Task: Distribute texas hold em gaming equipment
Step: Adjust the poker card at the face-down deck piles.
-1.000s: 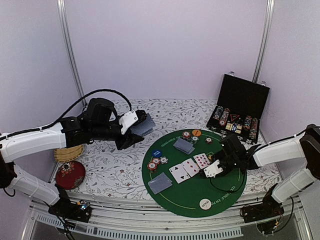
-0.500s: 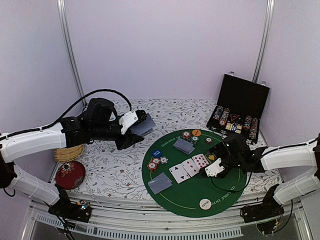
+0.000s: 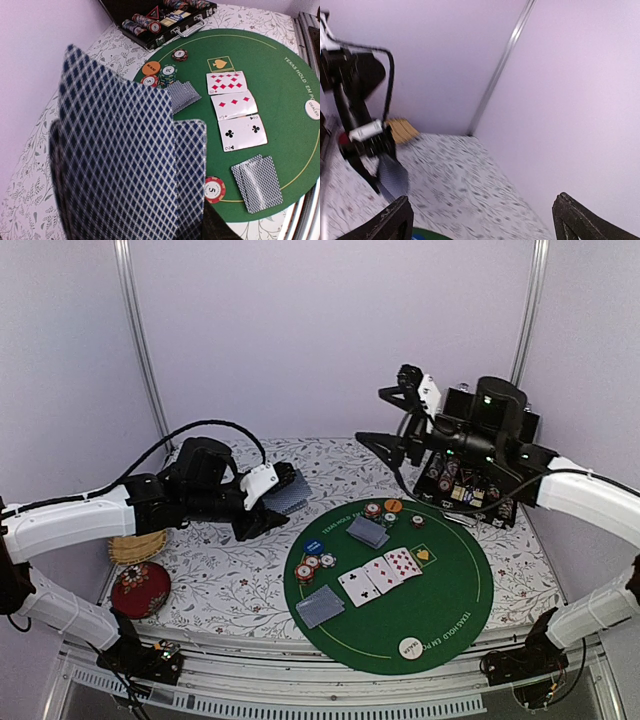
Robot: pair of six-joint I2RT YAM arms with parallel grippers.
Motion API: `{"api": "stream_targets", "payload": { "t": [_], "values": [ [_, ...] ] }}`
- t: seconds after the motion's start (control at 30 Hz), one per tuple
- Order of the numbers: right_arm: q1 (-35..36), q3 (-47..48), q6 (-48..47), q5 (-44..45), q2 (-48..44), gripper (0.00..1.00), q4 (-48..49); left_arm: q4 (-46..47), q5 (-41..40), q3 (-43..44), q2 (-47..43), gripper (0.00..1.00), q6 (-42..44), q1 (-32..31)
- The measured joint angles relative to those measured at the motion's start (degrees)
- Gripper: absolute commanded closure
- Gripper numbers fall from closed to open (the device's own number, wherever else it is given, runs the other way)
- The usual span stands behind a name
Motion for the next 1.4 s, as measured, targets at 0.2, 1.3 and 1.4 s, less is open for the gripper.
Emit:
{"api": "stream_targets", "payload": {
  "t": [0.2, 1.3, 1.4],
  "values": [
    [0.5, 9.7, 22.7, -12.7, 17.9, 0.05, 0.1, 0.0, 0.1, 0.0, 0.0, 0.54, 0.0, 0.0],
    [6.4, 13.6, 28.9, -11.3, 28.2, 0.64, -2.3, 0.0, 0.1, 0.0, 0.0, 0.55, 0.0, -0.1],
    [6.4, 13.4, 28.7, -11.0, 27.0, 0.69, -3.4, 0.0, 0.1, 0.0, 0.0, 0.55, 0.0, -0.1]
  ]
}}
